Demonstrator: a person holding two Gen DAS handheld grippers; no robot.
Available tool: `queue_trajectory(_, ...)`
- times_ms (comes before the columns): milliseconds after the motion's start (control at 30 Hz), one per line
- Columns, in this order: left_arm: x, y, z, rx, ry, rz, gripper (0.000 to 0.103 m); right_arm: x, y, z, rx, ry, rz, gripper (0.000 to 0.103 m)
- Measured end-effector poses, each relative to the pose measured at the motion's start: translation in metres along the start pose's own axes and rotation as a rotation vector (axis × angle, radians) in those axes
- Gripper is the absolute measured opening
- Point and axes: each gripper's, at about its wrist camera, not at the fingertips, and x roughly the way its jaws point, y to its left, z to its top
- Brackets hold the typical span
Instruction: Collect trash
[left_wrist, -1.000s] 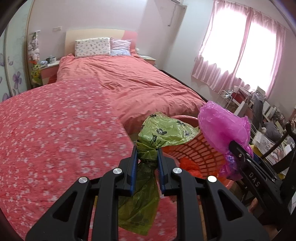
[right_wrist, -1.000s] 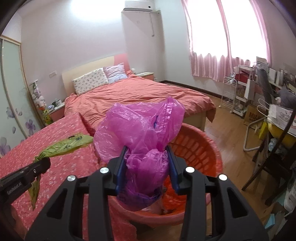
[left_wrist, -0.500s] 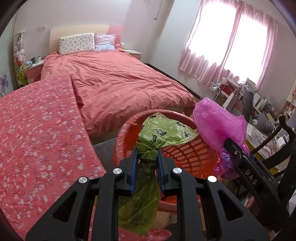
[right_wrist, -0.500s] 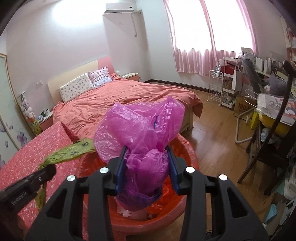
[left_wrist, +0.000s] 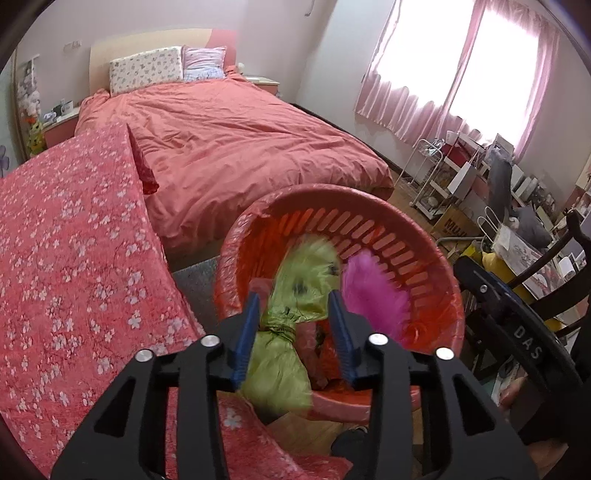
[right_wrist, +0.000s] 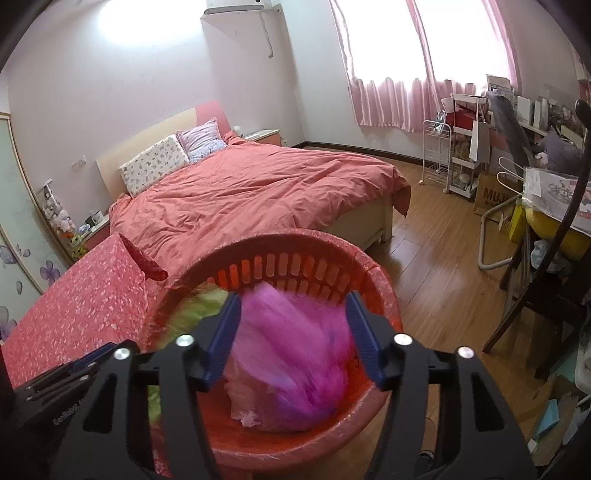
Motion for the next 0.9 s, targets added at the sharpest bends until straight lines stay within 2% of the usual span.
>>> queue_trajectory(267,-0.019,0.015,-0.004,-0.035,-0.017,0.022,0.049,-0.015,0.005,-0.009,-0.018,-0.016,-0.015,0.070)
queue_trajectory(433,-0.054,0.030,-0.015,-0.029,-0.088,0.078,0.057,-0.046,0.017,-0.015,-0.077,-0.078,-0.019,0.090)
queue_trajectory(533,-0.081,0.037,-0.028,-0.018,-0.144,0.127,0.062,-0.069,0.026,-0.023,-0.110,-0.124,-0.011,0.099)
queue_trajectory(667,-0.115,0.046,-0.054,-0.017,-0.208,0.210,0.065,-0.100,0.045,-0.040,-0.177,-0.170,-0.001,0.099)
queue_trajectory(767,-0.138,0.053,-0.073,-0.039,-0.251,0.271,0.083,-0.118,0.058,-0.053,-0.215,-0.189,0.005,0.099)
queue_trajectory(900,-0.169,0.054,-0.098,-0.043,-0.319,0.366,0.092,-0.147,0.069,-0.077,-0.240,-0.212,0.018,0.099)
